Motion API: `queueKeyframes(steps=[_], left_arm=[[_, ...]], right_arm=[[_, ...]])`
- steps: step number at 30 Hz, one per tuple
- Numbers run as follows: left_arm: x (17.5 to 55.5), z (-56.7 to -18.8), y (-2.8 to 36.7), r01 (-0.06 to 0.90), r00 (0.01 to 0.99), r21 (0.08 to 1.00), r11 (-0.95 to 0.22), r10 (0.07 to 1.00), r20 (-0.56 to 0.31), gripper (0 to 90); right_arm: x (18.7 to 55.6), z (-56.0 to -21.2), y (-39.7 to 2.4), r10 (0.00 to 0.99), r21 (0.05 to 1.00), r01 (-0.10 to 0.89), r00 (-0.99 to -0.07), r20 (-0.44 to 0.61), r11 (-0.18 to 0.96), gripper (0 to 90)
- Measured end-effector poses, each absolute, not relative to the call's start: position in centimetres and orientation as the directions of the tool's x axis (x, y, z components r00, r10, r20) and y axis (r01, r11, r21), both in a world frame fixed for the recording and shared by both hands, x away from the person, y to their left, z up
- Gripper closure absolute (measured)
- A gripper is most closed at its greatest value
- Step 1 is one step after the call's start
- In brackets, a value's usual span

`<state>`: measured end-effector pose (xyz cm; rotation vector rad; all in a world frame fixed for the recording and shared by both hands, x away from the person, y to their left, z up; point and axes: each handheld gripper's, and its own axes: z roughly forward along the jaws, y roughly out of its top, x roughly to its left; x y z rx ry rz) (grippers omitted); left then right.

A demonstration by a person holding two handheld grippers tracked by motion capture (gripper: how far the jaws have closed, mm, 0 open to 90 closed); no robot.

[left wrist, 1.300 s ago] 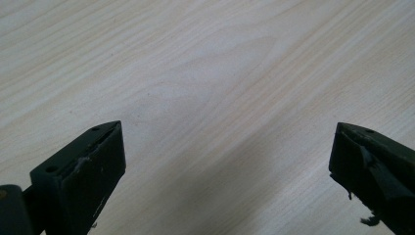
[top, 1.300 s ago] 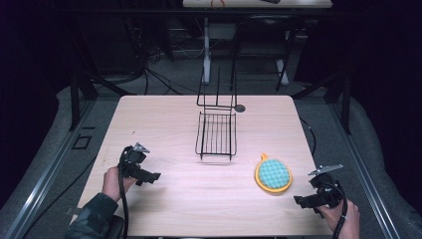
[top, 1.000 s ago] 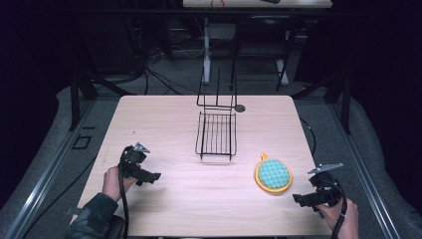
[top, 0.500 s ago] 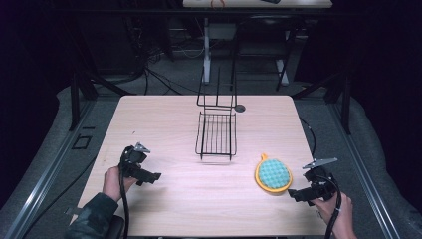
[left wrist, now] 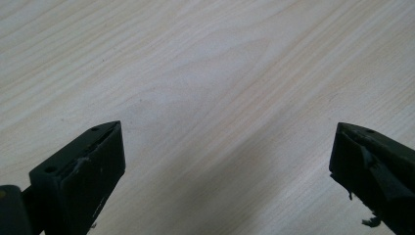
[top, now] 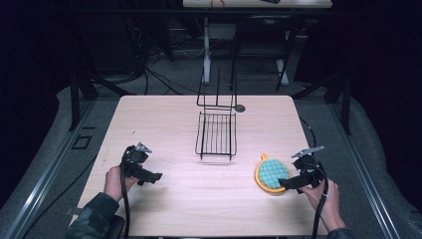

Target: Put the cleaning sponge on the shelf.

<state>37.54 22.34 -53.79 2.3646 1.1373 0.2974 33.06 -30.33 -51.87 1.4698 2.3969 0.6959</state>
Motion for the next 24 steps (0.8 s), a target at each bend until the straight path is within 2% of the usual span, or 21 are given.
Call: queueKeyframes(steps=[8, 12, 15, 20, 24], left_arm=[[37.5, -53.8, 22.4, 0.668, 0.631, 0.520, -0.532, 0.776, -0.018, 0.3], [37.5, -53.8, 22.4, 0.667, 0.634, 0.517, -0.537, 0.773, -0.015, 0.3], [37.5, -53.8, 22.4, 0.668, 0.635, 0.514, -0.538, 0.772, -0.017, 0.3], [37.5, -53.8, 22.3, 0.667, 0.638, 0.510, -0.544, 0.770, -0.012, 0.3], [37.5, -53.9, 22.4, 0.668, 0.636, 0.510, -0.542, 0.772, -0.012, 0.3]], right_arm=[[35.8, -53.0, -28.5, 0.874, 0.471, 0.780, -0.484, 0.034, 0.413, 1.2], [36.4, -53.9, -27.9, 0.871, 0.424, 0.794, -0.491, 0.027, 0.435, 7.2], [36.6, -54.2, -28.1, 0.872, 0.414, 0.812, -0.483, 0.080, 0.411, 14.1], [36.7, -54.5, -28.5, 0.876, 0.400, 0.831, -0.467, 0.123, 0.387, 18.4], [36.6, -54.4, -28.1, 0.882, 0.389, 0.837, -0.458, 0.114, 0.384, 22.2]])
